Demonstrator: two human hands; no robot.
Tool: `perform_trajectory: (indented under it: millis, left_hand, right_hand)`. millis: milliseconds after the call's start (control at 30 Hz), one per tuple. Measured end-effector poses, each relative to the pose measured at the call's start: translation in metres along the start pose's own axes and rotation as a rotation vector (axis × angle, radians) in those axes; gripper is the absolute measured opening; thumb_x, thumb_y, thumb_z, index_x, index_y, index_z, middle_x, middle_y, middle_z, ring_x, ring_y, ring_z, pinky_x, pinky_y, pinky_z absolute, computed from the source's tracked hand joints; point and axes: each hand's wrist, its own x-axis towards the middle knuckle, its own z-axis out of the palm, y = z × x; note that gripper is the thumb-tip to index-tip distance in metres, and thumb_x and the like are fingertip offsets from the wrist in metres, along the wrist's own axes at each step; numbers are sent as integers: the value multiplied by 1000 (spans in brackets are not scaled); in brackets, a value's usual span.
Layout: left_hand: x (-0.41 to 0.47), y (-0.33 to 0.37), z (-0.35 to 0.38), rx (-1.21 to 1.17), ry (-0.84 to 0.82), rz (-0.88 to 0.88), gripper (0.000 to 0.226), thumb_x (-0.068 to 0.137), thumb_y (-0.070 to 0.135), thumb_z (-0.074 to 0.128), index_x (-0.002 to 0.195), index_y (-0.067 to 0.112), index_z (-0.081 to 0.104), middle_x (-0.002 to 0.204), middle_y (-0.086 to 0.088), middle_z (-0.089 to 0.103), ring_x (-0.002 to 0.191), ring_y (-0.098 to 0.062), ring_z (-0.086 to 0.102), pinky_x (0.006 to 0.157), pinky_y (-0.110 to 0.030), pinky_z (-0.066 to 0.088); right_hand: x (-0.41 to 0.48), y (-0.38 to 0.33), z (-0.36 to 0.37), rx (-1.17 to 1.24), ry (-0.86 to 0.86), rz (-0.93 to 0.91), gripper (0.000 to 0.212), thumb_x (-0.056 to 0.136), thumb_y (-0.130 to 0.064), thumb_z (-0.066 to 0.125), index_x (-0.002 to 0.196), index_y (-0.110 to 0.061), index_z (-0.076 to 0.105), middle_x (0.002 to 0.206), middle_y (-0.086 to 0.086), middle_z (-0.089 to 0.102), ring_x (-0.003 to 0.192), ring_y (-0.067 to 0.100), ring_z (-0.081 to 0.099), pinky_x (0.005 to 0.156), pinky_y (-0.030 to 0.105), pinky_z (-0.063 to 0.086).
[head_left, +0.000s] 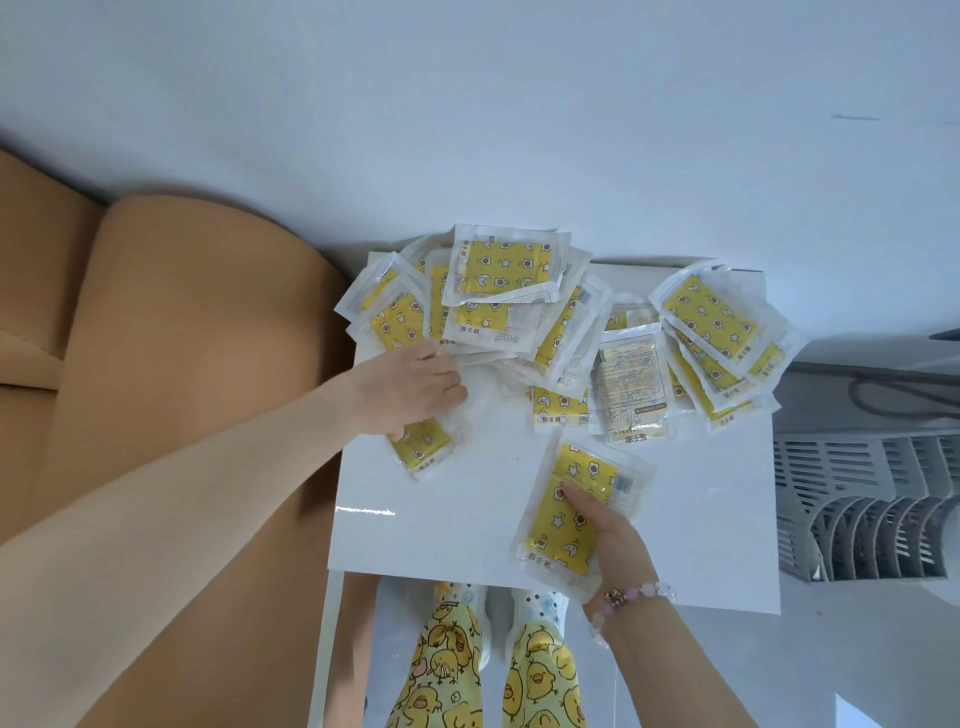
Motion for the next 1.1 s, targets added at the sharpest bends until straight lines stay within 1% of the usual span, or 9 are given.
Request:
perform_trajectory:
  millis: [100,233,400,467,567,667,833,1000,1100]
  left_hand:
    - [12,15,1,-29,-128,41,62,77,30,73,125,8,40,110,-2,57,106,-22,49,94,-30,30]
    - [10,28,3,-95,-108,26,37,87,17,61,120,11,46,113,-4,56,105,-25,53,95,-32,32]
    - [-14,59,13,-429,101,-119,24,82,10,67,100,18,56,92,-2,49,62,-20,50,52,-30,34]
    - [-22,76,9,-569,55,-192,23,89,8,57,108,18,50,100,-1,43,63,-19,44,47,-29,29]
    - [-34,92,-24,-813,26,-226,23,98,18,39,121,20,39,112,5,40,78,-17,47,63,-27,36]
    - [-39,93,-59,-1187,81,-285,19,94,26,51,102,35,37,93,22,46,76,-13,47,67,-24,34]
    - [-10,101,-84,-1938,391,-620,25,81,14,70,87,19,46,90,5,61,88,-22,65,81,-41,51]
    - [25,131,-88,-2149,502,-968,29,80,19,74,89,22,47,99,-1,59,96,-24,64,80,-38,56]
    - [30,140,-88,-2065,488,-1032,34,77,20,76,88,22,44,95,3,57,94,-19,61,78,-32,54]
  right_hand:
    - [-1,2,0,-8,15,0,15,79,-15,70,94,-16,71,85,6,74,80,28,69,82,47,54]
    - [0,3,-5,-29,74,-9,14,78,-15,72,92,-16,70,81,5,74,76,26,68,76,43,55]
    - [5,0,-12,-86,153,2,9,75,-21,73,84,-20,70,81,5,72,80,29,67,88,50,52]
    - [9,-4,-16,-125,179,0,7,76,-21,71,82,-19,69,85,7,71,85,30,66,91,51,50]
    - [14,-12,-22,-205,164,-11,14,79,-19,69,91,-12,69,89,10,70,85,30,66,82,45,54]
    - [17,-18,-23,-241,126,-37,12,83,-18,63,93,-13,69,85,8,69,77,24,65,67,34,52]
    - [16,-17,-13,-124,31,-17,30,86,-29,53,103,-13,72,105,15,70,100,35,64,96,52,47]
    - [9,-22,-1,235,-139,45,45,93,-39,41,111,-8,69,112,20,67,103,37,62,96,49,45]
    - [10,-22,-4,308,-166,68,54,95,-45,34,95,-11,76,104,16,71,88,29,70,80,39,56]
